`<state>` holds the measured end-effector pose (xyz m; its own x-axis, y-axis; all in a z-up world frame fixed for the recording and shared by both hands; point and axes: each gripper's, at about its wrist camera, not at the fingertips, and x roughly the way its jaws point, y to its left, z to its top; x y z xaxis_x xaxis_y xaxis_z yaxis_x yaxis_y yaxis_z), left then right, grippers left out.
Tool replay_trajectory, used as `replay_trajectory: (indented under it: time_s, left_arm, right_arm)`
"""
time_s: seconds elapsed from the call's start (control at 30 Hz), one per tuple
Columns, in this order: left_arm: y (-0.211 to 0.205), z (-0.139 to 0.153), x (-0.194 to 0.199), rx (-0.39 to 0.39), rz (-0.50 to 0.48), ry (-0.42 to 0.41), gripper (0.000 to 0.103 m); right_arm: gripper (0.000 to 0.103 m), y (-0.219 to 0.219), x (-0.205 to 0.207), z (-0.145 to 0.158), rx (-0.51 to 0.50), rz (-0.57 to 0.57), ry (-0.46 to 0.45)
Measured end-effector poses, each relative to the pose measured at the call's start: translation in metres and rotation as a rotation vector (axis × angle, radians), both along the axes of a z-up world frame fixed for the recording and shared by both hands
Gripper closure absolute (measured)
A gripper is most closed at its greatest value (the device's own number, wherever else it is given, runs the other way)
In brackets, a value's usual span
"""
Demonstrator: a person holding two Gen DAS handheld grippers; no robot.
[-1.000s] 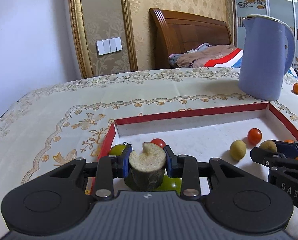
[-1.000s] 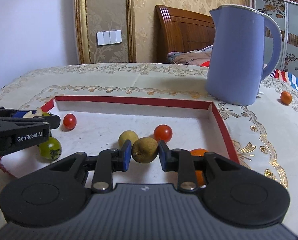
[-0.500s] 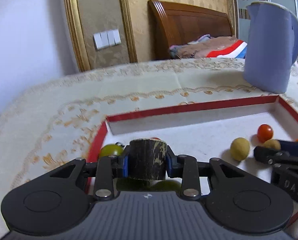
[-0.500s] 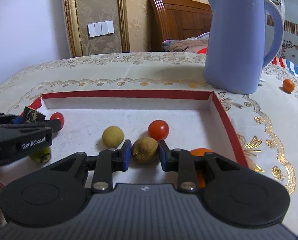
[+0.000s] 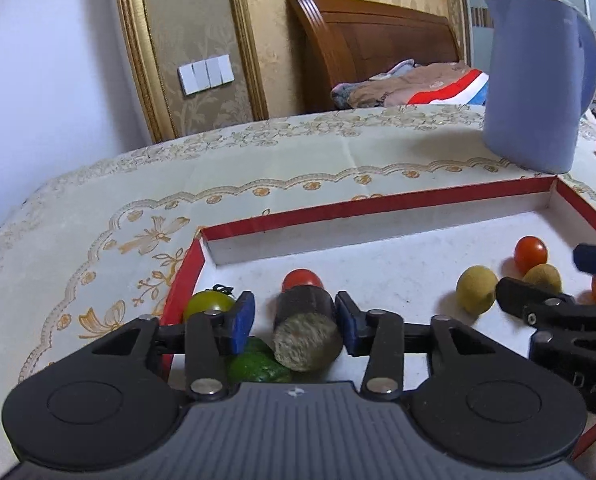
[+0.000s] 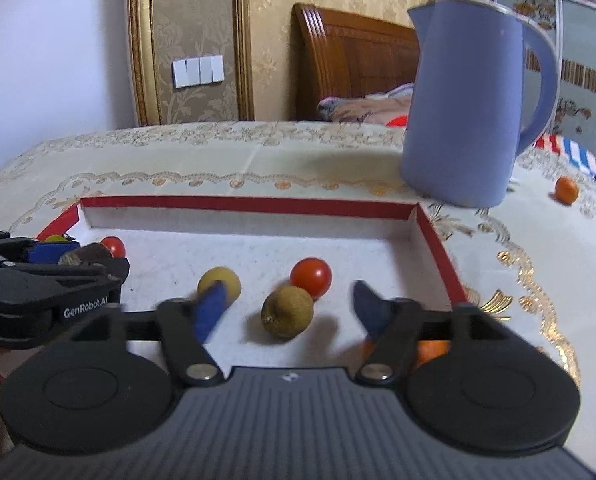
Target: Organize fruits
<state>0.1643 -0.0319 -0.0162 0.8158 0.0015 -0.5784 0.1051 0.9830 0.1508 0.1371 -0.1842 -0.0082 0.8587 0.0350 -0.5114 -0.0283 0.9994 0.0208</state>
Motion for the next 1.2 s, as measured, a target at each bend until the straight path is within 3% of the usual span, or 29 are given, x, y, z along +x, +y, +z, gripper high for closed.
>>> replay_trajectory:
  time_s: [0.17,0.33,0.63,0.77,0.87,0.93,1.07,1.2]
  left_arm:
    - [0.0,0.0,-0.001,0.0,-0.005,-0.001,0.056]
    - [0.001,0.001,-0.004,-0.018,-0.01,-0.008,0.051]
    - [0.005,0.008,-0.016,-0.035,-0.014,-0.038,0.05]
    - [0.019,0.018,-0.041,-0.074,0.017,-0.076,0.038]
    - [0.03,0.022,-0.073,-0.068,0.032,-0.123,0.038]
    - [0.036,0.021,-0.09,-0.059,0.036,-0.105,0.038]
    - [0.048,0.018,-0.115,-0.13,0.011,-0.038,0.038]
    - [0.05,0.019,-0.136,-0.14,0.019,-0.048,0.037]
  right_arm:
    - [0.02,-0.002,-0.002,0.002,0.003,-0.011,-0.016]
    - [0.004,-0.003,-0.004,0.002,0.003,-0.023,-0.031]
    - [0.004,-0.008,-0.011,0.003,0.026,-0.03,-0.05]
    - [0.001,-0.013,-0.034,0.011,0.027,-0.045,-0.082]
    - [0.0,-0.02,-0.062,0.018,0.061,-0.04,-0.107]
    - [0.0,-0.023,-0.081,0.019,0.07,-0.019,-0.102]
    - [0.0,-0.026,-0.113,0.01,0.079,0.003,-0.074]
    - [0.0,-0.024,-0.129,-0.004,0.06,-0.007,-0.032]
